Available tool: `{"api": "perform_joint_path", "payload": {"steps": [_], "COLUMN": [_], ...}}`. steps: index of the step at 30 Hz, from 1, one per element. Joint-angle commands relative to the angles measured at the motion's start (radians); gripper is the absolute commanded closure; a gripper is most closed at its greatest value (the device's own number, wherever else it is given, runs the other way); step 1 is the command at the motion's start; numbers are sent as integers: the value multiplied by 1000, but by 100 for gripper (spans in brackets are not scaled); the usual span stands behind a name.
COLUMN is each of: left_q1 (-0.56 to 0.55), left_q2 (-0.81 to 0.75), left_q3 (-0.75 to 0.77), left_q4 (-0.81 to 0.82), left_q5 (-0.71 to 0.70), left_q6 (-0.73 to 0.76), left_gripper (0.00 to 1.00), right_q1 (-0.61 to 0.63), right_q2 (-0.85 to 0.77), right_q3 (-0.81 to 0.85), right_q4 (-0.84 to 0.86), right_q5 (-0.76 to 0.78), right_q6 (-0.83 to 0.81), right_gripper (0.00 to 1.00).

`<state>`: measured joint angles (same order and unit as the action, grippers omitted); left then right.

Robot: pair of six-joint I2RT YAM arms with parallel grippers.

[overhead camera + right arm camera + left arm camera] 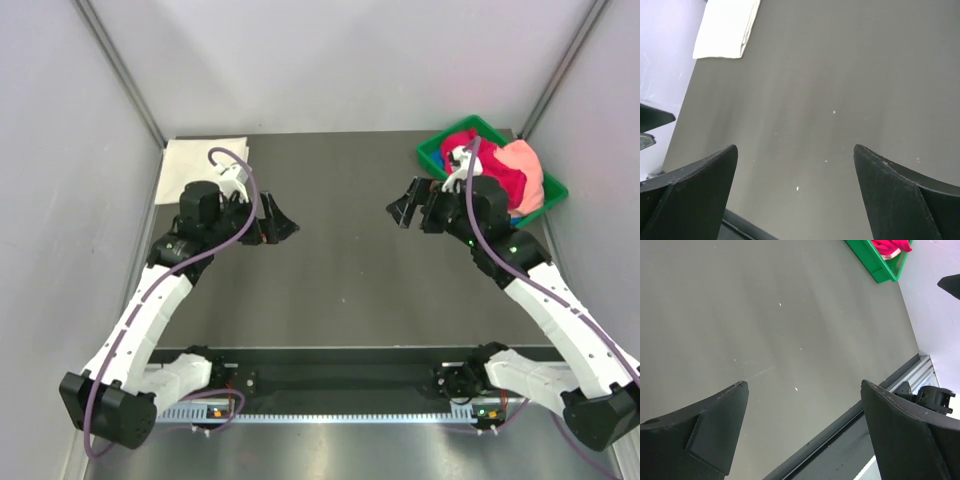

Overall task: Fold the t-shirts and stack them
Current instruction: Grab the tshirt from the pile

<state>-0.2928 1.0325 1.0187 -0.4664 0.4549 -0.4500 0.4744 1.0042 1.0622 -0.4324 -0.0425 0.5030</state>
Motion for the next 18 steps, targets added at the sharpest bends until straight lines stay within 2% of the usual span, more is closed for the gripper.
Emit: {"api": "perform_joint_path", "payload": {"steps": [1, 7, 12, 15, 18], "left_q1": [0, 0, 0, 0, 0], "left_q2": [-25, -52, -72, -87, -104], "left_q3": [11, 15, 27, 27, 18], "left_q4": [31, 32, 2, -12, -26], "left_q5": [-2, -1, 2, 1, -4], "left_q6": [-6, -4, -1, -1, -9], "left_gripper": [1, 2, 2, 3, 3], "right_q1": [-10, -8, -19, -80, -238], "right_q2": [-32, 0, 86, 177, 292], "right_q3": [50, 117, 215, 270, 333], "right_q4": [-26, -89, -117, -121, -152], "right_q5": [78, 225, 441, 524, 445], "right_q6": [-26, -60, -144, -210, -210], "right_gripper": [0, 0, 0, 0, 1]}}
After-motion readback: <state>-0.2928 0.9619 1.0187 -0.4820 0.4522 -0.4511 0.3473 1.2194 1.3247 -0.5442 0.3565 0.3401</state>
